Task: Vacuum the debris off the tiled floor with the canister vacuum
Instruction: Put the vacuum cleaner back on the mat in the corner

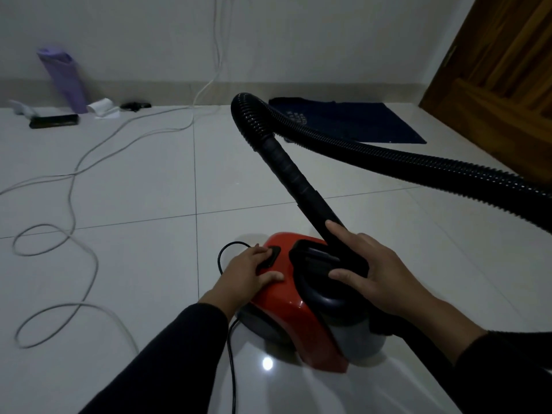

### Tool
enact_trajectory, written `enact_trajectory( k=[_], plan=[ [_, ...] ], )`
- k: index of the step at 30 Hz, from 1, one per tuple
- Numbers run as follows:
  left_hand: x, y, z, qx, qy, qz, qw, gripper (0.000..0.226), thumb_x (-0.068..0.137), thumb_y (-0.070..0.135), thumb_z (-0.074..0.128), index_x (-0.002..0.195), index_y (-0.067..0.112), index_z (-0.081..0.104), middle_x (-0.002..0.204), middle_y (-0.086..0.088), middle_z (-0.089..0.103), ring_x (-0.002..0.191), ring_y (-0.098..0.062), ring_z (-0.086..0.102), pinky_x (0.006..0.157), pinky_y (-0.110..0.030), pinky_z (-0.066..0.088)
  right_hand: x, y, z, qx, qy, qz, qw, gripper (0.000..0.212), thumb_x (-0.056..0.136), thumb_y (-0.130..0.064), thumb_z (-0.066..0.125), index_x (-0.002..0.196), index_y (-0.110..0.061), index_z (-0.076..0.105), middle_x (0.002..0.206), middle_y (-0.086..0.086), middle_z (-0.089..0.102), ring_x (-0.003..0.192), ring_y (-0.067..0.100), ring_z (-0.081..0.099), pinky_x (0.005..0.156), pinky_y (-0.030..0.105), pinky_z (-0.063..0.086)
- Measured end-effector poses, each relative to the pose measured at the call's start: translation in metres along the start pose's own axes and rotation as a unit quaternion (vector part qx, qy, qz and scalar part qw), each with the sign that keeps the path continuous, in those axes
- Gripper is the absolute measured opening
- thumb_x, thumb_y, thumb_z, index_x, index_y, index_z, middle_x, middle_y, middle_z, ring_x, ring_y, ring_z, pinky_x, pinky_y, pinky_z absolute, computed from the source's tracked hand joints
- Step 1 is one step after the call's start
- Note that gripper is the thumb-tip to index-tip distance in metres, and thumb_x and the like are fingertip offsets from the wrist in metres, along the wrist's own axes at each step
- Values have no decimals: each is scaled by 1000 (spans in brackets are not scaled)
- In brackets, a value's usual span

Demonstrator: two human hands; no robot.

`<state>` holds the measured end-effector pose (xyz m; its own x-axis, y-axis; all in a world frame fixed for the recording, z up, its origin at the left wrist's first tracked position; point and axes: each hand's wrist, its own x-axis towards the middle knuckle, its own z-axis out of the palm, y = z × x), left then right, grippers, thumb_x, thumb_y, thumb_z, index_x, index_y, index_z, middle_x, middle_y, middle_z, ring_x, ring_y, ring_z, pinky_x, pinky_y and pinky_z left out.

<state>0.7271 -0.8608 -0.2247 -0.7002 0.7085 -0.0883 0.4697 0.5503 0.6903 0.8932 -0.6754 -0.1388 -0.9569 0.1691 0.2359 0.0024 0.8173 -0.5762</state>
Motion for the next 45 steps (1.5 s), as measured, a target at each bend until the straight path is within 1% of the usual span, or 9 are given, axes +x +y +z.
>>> enact_trajectory(
  k=[10, 18, 23, 27, 30, 36, 39, 41, 45],
  plan=[
    [2, 11, 1, 179, -1, -20, 984, 73, 79, 72, 43, 138, 28, 46, 142, 2, 47, 134, -17, 37, 106, -42, 30, 1, 1, 1, -5, 6, -15, 1000, 83, 83, -36, 70, 133, -73, 16, 99, 6, 58, 90, 19, 59, 83, 32, 51],
    [-8, 18, 0, 131, -45, -3, 990, 77, 84, 66, 43, 149, 27, 26, 155, 0, 29, 143, -20, 23, 111, -48, 28, -1, 2, 0, -17, 9, -26, 999, 83, 86, -32, 69, 136, -69, 15, 92, 4, 54, 84, 16, 56, 79, 16, 45],
    [-2, 53, 0, 58, -8, 115, 992, 69, 90, 54, 47, 149, 33, 20, 154, 1, 30, 140, -20, 29, 112, -44, 28, -4, -1, -2, -42, 25, -33, 998, 88, 86, -27, 69, 135, -71, 10, 88, 4, 50, 81, 15, 52, 75, 16, 44],
    [5, 84, 10, 52, -34, 192, 979, 56, 90, 54, 44, 139, 27, 47, 138, -3, 50, 127, -20, 45, 105, -33, 37, -6, -4, -10, -62, 47, -32, 996, 88, 87, -26, 68, 133, -73, 10, 81, 1, 43, 72, 8, 46, 67, 6, 37],
    [10, 89, 10, 58, -30, 207, 976, 45, 93, 41, 51, 137, 35, 47, 122, -2, 53, 115, -17, 48, 89, -17, 30, -9, -5, -23, -84, 66, -19, 994, 86, 88, -28, 66, 134, -71, 8, 78, -5, 38, 68, 8, 43, 66, 7, 37],
    [23, 91, 5, 94, -65, 233, 966, 45, 93, 45, 47, 136, 51, 39, 99, 4, 47, 95, -12, 47, 85, -22, 36, -12, 7, -59, -82, 68, 26, 994, 84, 89, -35, 64, 133, -73, 4, 81, 2, 56, 75, 14, 55, 71, 21, 45],
    [30, 93, 4, 129, -94, 256, 953, 52, 85, 61, 33, 137, 55, 32, 97, 3, 51, 93, -15, 51, 87, -29, 42, -11, 19, -74, -69, 67, 43, 994, 84, 90, -34, 64, 130, -74, 2, 70, -6, 49, 69, 9, 51, 67, 12, 40],
    [30, 98, 6, 138, -113, 259, 949, 53, 88, 59, 32, 140, 51, 31, 99, -2, 55, 92, -17, 53, 86, -27, 42, -10, 27, -85, -51, 65, 53, 995, 84, 90, -35, 63, 128, -77, 1, 75, -3, 55, 73, 9, 54, 70, 11, 41],
    [26, 118, 1, 121, -125, 236, 956, 56, 90, 55, 34, 144, 41, 30, 110, -4, 58, 98, -19, 56, 85, -19, 37, -2, 33, -123, -10, 52, 92, 994, 83, 91, -35, 62, 125, -79, 0, 114, 10, 64, 105, 23, 59, 89, 19, 43]
  ],
)
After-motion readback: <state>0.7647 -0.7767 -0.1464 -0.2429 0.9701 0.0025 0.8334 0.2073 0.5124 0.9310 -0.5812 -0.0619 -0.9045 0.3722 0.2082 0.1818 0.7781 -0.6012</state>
